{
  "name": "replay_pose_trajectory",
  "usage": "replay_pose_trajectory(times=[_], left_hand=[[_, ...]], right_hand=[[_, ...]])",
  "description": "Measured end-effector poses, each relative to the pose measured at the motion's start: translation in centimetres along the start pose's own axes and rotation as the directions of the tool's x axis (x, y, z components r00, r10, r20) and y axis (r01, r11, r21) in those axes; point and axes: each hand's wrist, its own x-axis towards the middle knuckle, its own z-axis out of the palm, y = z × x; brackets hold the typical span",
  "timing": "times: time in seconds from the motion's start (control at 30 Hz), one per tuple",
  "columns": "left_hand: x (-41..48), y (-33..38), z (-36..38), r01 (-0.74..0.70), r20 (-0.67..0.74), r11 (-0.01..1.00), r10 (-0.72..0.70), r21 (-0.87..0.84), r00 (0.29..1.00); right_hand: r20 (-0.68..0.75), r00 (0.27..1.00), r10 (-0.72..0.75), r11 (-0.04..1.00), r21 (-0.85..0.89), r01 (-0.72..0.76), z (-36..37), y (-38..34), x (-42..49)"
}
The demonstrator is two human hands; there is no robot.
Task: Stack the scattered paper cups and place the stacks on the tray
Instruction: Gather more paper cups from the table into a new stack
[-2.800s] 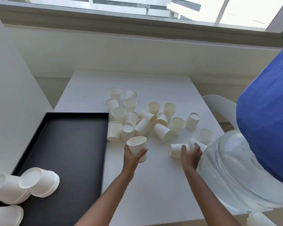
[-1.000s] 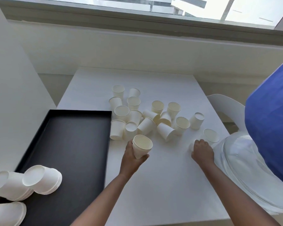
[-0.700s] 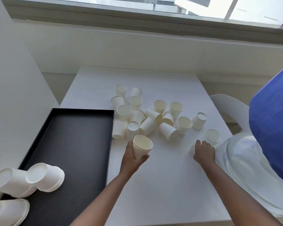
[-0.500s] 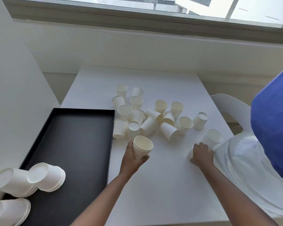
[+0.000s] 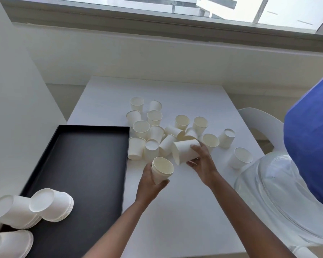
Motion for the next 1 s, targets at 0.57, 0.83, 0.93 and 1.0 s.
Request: replay_pose_trajectory(times=[0.57, 0.83, 0.93, 1.0], left_hand=[[0.3, -0.1, -1.8, -0.139, -0.007, 0.971, 0.142, 0.193, 0.99], [0.0, 0.2, -1.4, -0.16, 0.002, 0.966, 0.164, 0.205, 0.987], [-0.3, 0.3, -1.1, -0.155, -0.002, 0.971, 0.158, 0.184, 0.987], [-0.5, 0.5, -0.8, -0.155, 0.005, 0.973, 0.156, 0.169, 0.988]], right_hand=[[0.422, 0.898, -0.124, 0.337, -0.833, 0.438, 1.8, 1.2, -1.1], [0.293, 0.923, -0.25, 0.516, -0.766, 0.383, 2.4, 1.5, -1.6], [0.159, 0.935, -0.318, 0.713, -0.609, 0.346, 3.3, 2.0, -1.9], [0.107, 0.939, -0.328, 0.78, -0.531, 0.332, 3.8, 2.6, -2.2]])
